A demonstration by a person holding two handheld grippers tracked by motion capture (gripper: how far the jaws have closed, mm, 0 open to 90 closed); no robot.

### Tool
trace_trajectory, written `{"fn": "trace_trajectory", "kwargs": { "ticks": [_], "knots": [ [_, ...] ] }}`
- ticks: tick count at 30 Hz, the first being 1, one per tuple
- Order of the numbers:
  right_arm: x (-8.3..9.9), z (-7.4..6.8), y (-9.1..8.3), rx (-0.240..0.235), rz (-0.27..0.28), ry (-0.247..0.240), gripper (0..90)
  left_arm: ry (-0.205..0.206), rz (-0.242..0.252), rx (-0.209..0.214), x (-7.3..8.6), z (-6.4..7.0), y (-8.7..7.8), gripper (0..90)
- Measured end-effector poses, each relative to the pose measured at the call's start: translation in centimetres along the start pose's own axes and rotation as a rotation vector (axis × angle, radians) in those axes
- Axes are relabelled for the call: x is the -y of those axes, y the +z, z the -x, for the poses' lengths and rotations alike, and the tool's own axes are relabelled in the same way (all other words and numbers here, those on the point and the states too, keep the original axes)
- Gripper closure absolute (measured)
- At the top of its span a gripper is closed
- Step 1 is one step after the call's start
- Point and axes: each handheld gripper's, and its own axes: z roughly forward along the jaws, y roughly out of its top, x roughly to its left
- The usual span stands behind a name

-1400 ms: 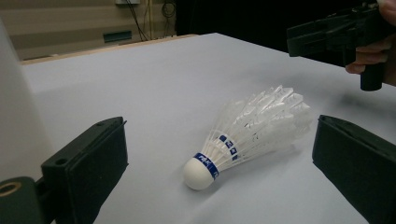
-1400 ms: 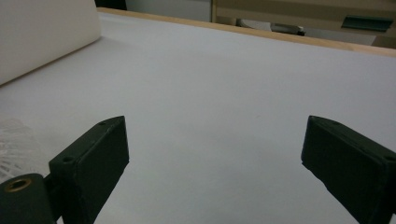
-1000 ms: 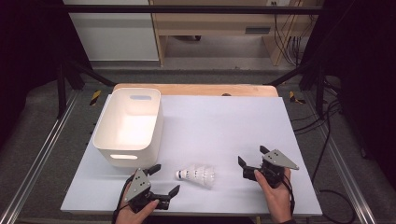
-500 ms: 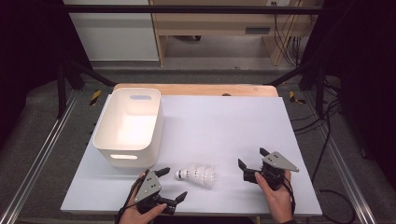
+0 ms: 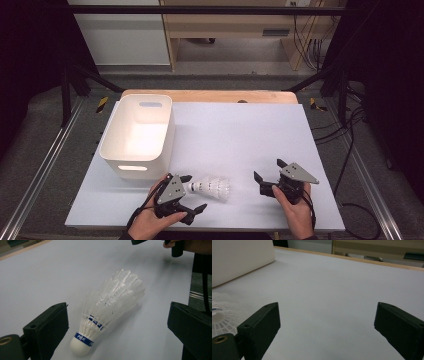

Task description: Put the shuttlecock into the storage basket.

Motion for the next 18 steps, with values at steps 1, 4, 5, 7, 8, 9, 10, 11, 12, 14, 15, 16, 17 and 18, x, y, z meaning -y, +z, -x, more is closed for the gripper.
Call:
{"fn": "trace_trajectory", "kwargs": {
  "ticks": [1,4,5,7,8,9,10,11,12,14,15,16,17,18],
  "knots": [
    [0.0,0.0,0.0,-0.003,-0.001,0.002,6.7,0.001,-0.003,-0.002,0.0,-0.2,0.1,3.3],
    [0.0,0.0,0.1,-0.006,-0.005,0.001,6.7,-0.015,-0.008,-0.002,0.1,-0.7,0.3,3.3],
    [0.0,0.0,0.1,-0.007,-0.004,0.004,6.7,-0.016,-0.011,-0.010,0.1,-0.9,0.3,3.3],
    [0.0,0.0,0.1,-0.006,-0.007,0.000,6.7,-0.024,-0.008,-0.005,0.1,-1.3,0.3,3.5],
    [0.1,0.0,0.1,-0.006,-0.007,0.003,6.7,-0.026,-0.009,0.002,0.0,-1.4,0.4,3.5],
    [0.1,0.1,0.1,-0.007,-0.007,0.005,6.6,-0.021,-0.016,0.010,0.0,-1.5,0.4,3.2],
    [0.1,0.1,0.1,-0.006,-0.007,0.004,6.6,-0.015,-0.026,0.017,0.0,-1.6,0.5,3.3],
    [0.1,0.1,0.1,-0.006,-0.005,0.004,6.6,-0.011,-0.036,0.027,-0.1,-1.7,0.7,3.3],
    [0.1,0.1,0.1,-0.006,-0.004,0.007,6.6,-0.005,-0.045,0.033,-0.1,-1.7,0.8,3.3],
    [0.1,0.2,0.1,-0.006,-0.005,0.006,6.6,-0.001,-0.055,0.056,-0.1,-1.8,1.2,3.3],
    [0.1,0.2,0.1,-0.007,-0.005,0.006,6.6,0.001,-0.062,0.066,-0.2,-1.9,1.4,3.3],
    [0.1,0.2,0.1,-0.007,-0.005,0.006,6.6,0.002,-0.068,0.072,-0.2,-2.0,1.7,3.3],
    [0.1,0.1,0.1,-0.008,-0.008,0.007,6.7,0.004,-0.077,0.077,-0.3,-2.0,2.0,3.3],
    [0.1,0.1,0.1,-0.009,-0.008,0.006,6.6,0.008,-0.087,0.088,-0.3,-1.9,2.3,3.5]
  ]
}}
